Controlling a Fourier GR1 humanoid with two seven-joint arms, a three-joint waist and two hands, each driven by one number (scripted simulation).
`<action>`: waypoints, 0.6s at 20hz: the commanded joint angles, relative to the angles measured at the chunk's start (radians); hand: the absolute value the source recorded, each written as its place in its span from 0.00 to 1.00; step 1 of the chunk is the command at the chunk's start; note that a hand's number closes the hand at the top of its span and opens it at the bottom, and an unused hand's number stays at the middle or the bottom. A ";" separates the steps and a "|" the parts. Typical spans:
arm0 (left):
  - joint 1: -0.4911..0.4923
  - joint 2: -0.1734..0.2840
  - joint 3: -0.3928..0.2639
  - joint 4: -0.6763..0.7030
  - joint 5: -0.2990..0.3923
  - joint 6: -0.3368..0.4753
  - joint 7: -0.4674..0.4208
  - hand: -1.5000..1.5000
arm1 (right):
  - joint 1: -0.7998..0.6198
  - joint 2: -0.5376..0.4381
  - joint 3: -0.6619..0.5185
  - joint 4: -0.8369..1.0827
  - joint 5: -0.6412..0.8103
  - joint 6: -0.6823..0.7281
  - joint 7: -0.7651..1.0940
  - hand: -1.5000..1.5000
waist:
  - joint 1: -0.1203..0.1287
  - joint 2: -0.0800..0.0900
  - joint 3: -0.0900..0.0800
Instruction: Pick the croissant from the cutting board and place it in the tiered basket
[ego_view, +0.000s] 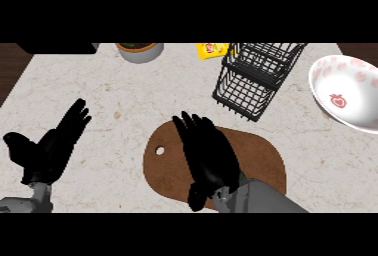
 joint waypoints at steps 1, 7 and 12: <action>-0.019 -0.014 -0.011 -0.043 -0.025 0.023 0.069 0.50 | -0.046 0.105 0.057 -0.017 0.019 0.051 0.224 0.00 | 0.005 0.004 0.003; 0.023 -0.040 0.015 -0.001 -0.047 -0.030 -0.026 0.50 | -0.011 0.108 0.039 0.138 0.099 -0.056 0.150 0.00 | 0.008 0.008 0.002; -0.003 -0.052 0.038 0.014 -0.055 -0.035 0.009 0.50 | 0.048 0.109 0.049 0.272 0.165 -0.135 0.069 0.00 | 0.006 0.008 0.003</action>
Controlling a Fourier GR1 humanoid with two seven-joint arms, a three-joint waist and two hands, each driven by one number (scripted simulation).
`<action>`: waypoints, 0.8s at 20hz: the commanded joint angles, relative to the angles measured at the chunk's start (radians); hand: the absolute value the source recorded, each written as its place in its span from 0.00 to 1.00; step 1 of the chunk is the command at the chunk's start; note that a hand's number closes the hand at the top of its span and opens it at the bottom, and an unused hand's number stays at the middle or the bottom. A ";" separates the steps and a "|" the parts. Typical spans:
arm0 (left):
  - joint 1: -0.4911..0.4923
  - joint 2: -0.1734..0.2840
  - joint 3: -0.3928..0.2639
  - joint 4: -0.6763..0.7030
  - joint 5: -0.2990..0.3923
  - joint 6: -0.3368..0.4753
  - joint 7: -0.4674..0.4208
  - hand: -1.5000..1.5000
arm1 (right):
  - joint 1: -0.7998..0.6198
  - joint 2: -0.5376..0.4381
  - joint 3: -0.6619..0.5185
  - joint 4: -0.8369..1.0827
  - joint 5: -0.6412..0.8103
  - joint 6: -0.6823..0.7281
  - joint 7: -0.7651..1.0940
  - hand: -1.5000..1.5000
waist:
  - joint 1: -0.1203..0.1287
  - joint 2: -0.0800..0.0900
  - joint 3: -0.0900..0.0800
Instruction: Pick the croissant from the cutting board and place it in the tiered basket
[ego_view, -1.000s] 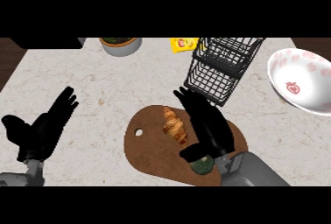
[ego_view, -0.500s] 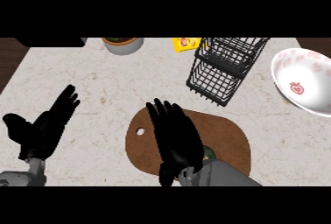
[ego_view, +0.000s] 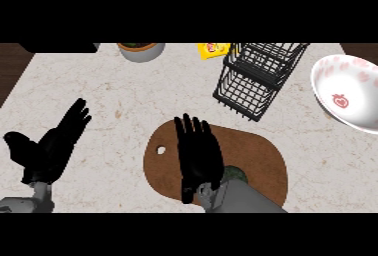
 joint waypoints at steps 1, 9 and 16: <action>0.007 -0.011 0.033 -0.002 -0.014 -0.014 0.003 0.50 | 0.041 0.013 0.000 0.079 0.064 -0.050 -0.018 0.00 | -0.001 0.000 0.000; -0.034 -0.060 0.039 -0.059 -0.052 0.005 0.101 0.50 | 0.047 -0.009 -0.064 0.185 0.163 -0.113 -0.146 0.00 | -0.004 0.000 0.001; 0.036 -0.078 0.068 -0.012 -0.072 -0.086 0.012 0.50 | -0.017 0.001 -0.165 0.227 0.192 -0.064 -0.190 0.00 | -0.003 0.000 0.000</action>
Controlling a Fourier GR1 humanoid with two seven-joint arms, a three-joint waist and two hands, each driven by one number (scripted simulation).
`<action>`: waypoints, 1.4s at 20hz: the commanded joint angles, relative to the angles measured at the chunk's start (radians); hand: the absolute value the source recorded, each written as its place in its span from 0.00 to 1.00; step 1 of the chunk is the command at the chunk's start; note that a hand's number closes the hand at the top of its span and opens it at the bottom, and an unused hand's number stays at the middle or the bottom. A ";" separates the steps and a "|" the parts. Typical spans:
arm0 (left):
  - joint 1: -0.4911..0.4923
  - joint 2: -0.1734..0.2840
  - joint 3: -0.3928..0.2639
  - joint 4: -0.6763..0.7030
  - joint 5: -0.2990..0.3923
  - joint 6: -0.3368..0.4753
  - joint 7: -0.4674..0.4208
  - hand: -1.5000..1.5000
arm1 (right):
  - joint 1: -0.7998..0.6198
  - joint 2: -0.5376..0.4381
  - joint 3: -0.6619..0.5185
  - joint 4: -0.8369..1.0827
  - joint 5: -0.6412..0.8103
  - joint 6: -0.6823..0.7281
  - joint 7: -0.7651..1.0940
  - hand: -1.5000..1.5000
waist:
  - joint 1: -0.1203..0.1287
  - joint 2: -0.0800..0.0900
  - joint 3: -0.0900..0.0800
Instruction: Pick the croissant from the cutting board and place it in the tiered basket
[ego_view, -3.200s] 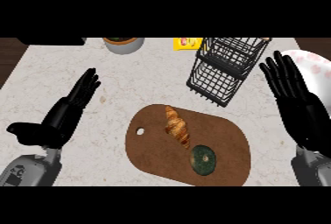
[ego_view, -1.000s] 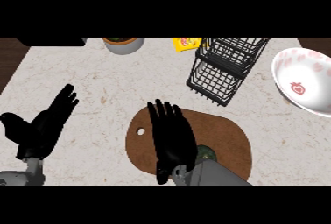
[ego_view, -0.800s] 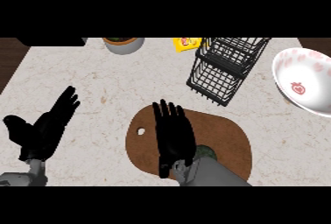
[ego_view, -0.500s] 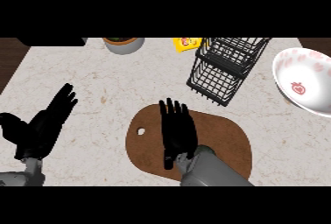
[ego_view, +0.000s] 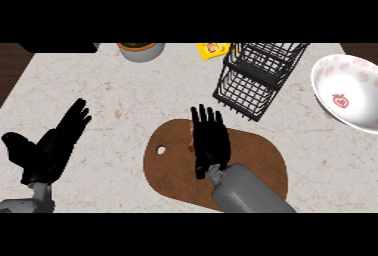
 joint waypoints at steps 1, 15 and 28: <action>-0.014 -0.024 0.020 -0.026 -0.030 0.011 0.052 0.50 | 0.043 0.005 -0.041 -0.003 0.043 0.035 -0.051 0.00 | -0.002 -0.001 0.000; -0.066 -0.047 0.044 0.043 -0.062 -0.018 0.028 0.50 | -0.034 0.005 0.100 0.120 0.004 0.059 -0.065 1.00 | 0.003 0.001 0.000; 0.045 -0.038 0.097 -0.024 -0.035 -0.011 0.004 0.50 | 0.277 -0.683 -0.410 -0.107 -0.116 -0.293 -0.382 1.00 | -0.086 -0.015 0.004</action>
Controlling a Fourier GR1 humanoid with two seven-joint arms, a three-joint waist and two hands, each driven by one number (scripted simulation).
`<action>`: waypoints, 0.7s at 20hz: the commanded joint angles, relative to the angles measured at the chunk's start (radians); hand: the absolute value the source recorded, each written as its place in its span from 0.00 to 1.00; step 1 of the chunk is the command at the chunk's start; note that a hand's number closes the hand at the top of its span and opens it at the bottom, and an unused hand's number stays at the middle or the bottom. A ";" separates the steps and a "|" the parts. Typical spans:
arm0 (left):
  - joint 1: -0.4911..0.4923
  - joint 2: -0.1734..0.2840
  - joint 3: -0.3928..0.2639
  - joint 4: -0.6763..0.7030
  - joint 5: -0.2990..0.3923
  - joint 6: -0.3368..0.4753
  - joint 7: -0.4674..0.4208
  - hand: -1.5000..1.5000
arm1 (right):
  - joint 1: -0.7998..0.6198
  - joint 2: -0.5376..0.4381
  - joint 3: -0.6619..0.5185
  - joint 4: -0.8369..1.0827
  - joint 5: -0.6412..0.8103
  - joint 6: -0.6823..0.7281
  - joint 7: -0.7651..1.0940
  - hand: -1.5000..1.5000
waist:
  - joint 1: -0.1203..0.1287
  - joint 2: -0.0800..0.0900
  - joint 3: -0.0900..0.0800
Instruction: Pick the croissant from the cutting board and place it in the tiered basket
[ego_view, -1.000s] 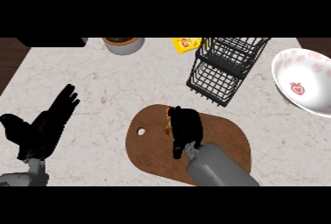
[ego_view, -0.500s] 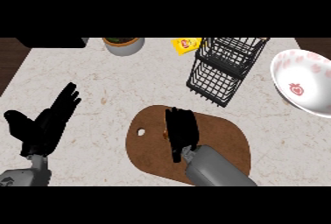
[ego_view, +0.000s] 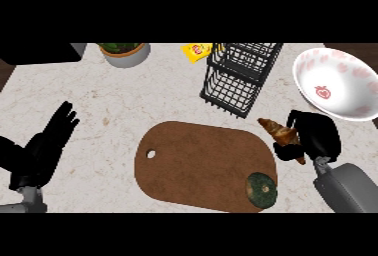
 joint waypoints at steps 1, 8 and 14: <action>0.032 0.003 0.024 0.007 0.016 -0.009 -0.023 0.50 | 0.105 -0.196 -0.205 -0.077 -0.125 -0.166 -0.169 1.00 | -0.017 -0.002 0.000; 0.041 -0.017 -0.015 -0.032 -0.013 0.003 -0.007 0.50 | 0.197 -0.219 -0.463 -0.271 -0.506 -0.237 -0.462 1.00 | 0.013 0.000 0.000; 0.025 -0.016 -0.026 -0.067 0.008 -0.047 0.019 0.50 | 0.287 -0.294 -0.593 -0.483 -0.665 -0.040 -0.427 1.00 | 0.060 0.008 -0.003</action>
